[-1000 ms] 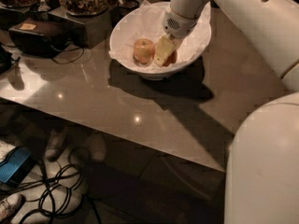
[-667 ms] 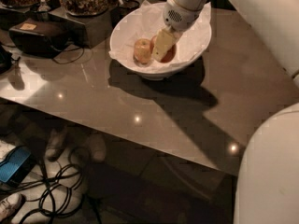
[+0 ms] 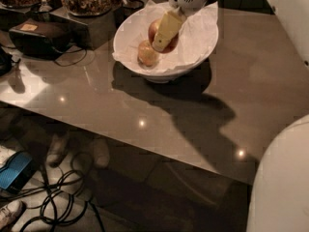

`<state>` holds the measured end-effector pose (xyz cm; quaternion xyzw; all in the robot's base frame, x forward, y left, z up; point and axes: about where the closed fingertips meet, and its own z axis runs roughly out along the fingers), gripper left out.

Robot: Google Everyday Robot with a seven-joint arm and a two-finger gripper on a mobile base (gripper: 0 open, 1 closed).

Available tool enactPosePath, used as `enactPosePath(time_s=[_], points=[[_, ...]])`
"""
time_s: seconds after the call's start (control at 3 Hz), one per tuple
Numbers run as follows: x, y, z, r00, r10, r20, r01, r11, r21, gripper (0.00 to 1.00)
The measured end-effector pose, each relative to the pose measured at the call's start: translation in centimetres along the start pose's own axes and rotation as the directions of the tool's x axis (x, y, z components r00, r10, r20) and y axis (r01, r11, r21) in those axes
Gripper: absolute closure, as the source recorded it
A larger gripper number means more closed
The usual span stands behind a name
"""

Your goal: Pick apple from white bowl

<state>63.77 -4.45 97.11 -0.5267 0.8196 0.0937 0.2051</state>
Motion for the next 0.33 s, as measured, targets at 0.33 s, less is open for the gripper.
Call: enactPosePath(time_s=[0.33], points=[[-1.32,1.79,-3.04,0.997,-0.072,0.04,0.073,0.997,-0.024,1.0]])
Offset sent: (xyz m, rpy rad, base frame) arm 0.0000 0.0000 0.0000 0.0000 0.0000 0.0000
